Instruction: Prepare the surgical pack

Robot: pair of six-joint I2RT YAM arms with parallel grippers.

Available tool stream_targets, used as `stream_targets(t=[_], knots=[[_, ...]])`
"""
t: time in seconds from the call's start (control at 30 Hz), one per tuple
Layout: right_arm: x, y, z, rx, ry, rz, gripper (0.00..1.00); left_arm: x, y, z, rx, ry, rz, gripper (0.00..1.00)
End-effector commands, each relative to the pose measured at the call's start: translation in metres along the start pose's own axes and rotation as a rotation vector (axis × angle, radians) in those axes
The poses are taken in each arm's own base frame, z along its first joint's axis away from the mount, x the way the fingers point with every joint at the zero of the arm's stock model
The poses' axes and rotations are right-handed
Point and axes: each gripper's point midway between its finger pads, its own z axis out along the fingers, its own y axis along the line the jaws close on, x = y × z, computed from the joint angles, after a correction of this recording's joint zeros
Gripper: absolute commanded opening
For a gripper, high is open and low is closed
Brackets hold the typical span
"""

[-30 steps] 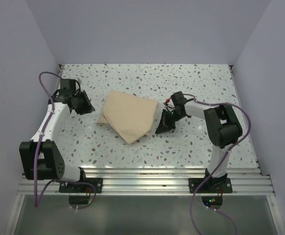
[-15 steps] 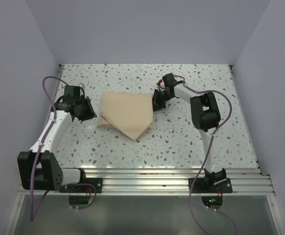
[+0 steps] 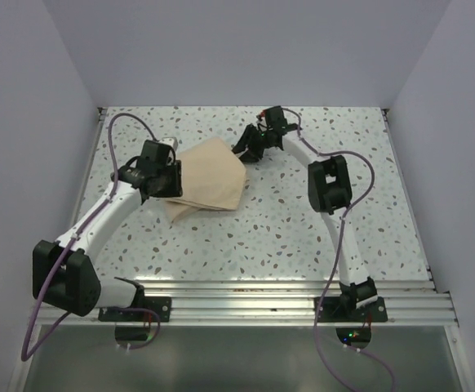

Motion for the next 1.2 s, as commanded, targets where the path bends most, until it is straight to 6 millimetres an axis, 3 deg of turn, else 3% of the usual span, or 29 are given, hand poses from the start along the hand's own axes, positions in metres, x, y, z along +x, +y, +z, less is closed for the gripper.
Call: stream_targets(t=[0.0,0.13,0.2,0.27,0.33,0.37,0.43,0.47,0.6,0.87,1.17], knots=[[-0.033,0.008,-0.076,0.035,-0.122,-0.008,0.51,-0.035,-0.008,-0.004,-0.035,-0.106,0.150,0.45],[-0.019,-0.011,-0.119,0.101,-0.110,-0.052,0.64,-0.033,-0.025,0.007,-0.048,-0.074,0.283,0.46],[-0.002,-0.007,-0.136,0.107,-0.106,-0.082,0.67,-0.031,-0.037,0.009,-0.033,-0.072,0.357,0.47],[0.016,-0.017,-0.140,0.115,-0.078,-0.089,0.70,-0.025,-0.048,0.017,-0.008,-0.042,0.408,0.47],[0.029,-0.008,-0.153,0.084,-0.074,-0.107,0.72,-0.020,-0.055,0.022,0.008,-0.016,0.476,0.48],[0.042,-0.019,-0.151,0.098,-0.049,-0.090,0.72,-0.017,-0.064,0.023,0.017,-0.016,0.518,0.48],[0.053,-0.015,-0.162,0.085,-0.045,-0.100,0.73,-0.014,-0.066,0.030,0.009,-0.002,0.568,0.48],[0.064,-0.024,-0.160,0.091,-0.026,-0.090,0.73,-0.013,-0.067,0.031,0.012,0.007,0.608,0.48],[0.084,-0.026,-0.169,0.089,-0.013,-0.103,0.74,0.001,-0.066,0.037,0.022,0.061,0.675,0.48],[0.130,-0.015,-0.161,0.073,0.046,-0.146,0.75,0.010,-0.056,0.042,-0.018,0.074,0.689,0.48],[0.154,0.001,-0.145,0.057,0.098,-0.192,0.75,0.027,-0.058,0.046,-0.003,0.115,0.691,0.50]])
